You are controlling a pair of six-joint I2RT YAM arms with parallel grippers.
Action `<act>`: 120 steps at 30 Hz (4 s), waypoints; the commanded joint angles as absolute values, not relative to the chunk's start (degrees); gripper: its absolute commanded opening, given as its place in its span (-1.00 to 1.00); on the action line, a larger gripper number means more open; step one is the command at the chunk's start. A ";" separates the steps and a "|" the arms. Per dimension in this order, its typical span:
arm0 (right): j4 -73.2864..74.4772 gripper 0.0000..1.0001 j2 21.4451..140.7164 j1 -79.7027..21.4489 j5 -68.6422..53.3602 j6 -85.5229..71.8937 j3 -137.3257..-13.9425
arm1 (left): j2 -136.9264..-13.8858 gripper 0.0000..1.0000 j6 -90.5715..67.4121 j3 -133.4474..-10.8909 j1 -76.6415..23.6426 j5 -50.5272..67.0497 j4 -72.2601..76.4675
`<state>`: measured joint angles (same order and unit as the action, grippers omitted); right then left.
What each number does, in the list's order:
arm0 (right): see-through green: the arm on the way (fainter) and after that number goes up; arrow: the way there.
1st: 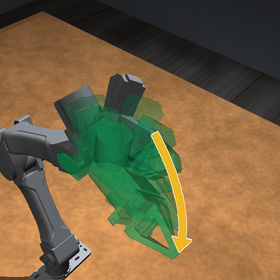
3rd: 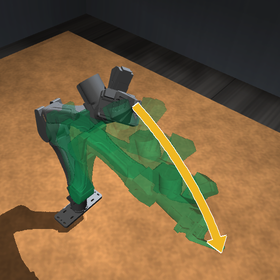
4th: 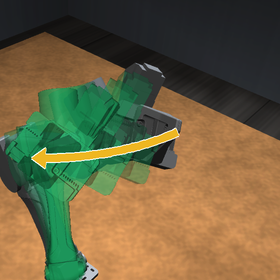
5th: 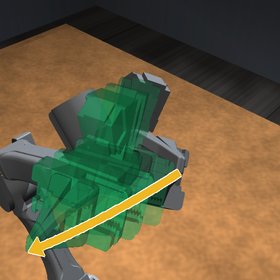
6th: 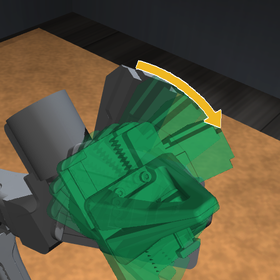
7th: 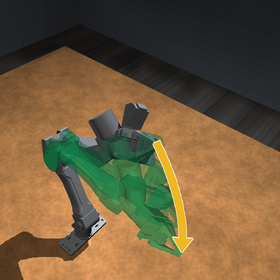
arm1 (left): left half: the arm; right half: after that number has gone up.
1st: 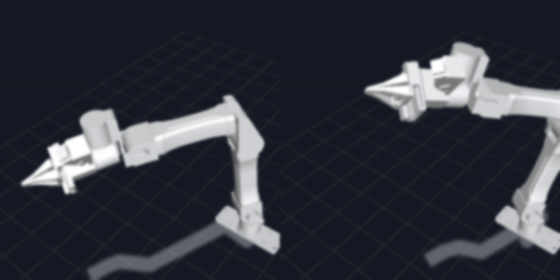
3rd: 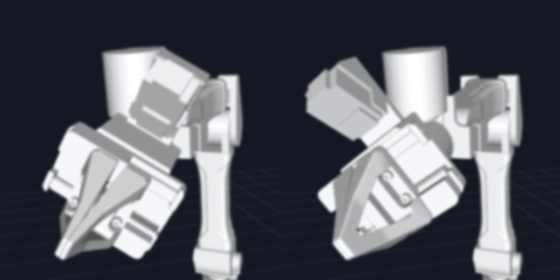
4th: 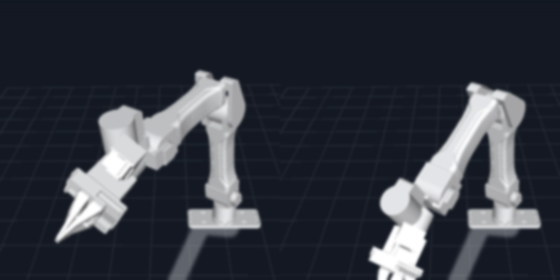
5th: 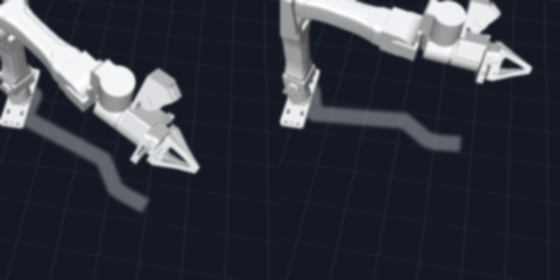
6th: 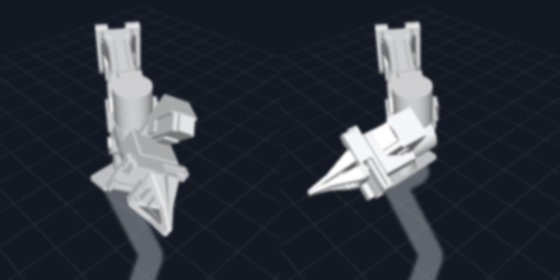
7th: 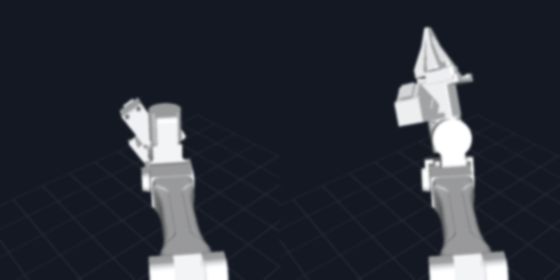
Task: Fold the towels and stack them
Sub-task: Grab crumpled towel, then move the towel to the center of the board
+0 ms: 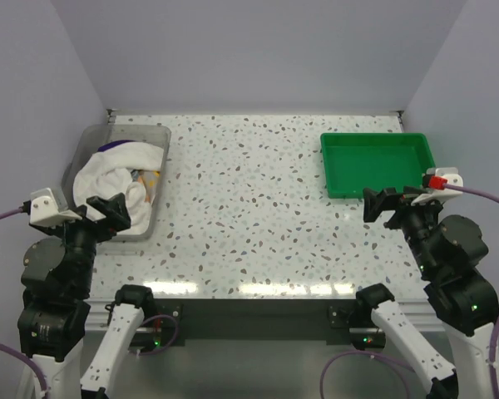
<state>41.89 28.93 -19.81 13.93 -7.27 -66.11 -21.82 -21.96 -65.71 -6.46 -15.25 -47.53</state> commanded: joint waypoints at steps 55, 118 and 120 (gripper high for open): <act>44.38 0.97 51.86 -21.80 -15.29 -11.07 -55.99 | -78.84 -0.89 -33.58 -49.92 13.97 -13.71 -20.48; 35.51 0.14 70.12 -25.05 -2.73 -21.62 -55.55 | -82.59 0.54 -24.71 -72.59 -34.39 -7.03 -33.33; 34.02 -0.01 75.20 -25.14 -2.11 -21.97 -55.81 | -90.39 0.52 -21.64 -76.09 -32.27 -5.55 -32.17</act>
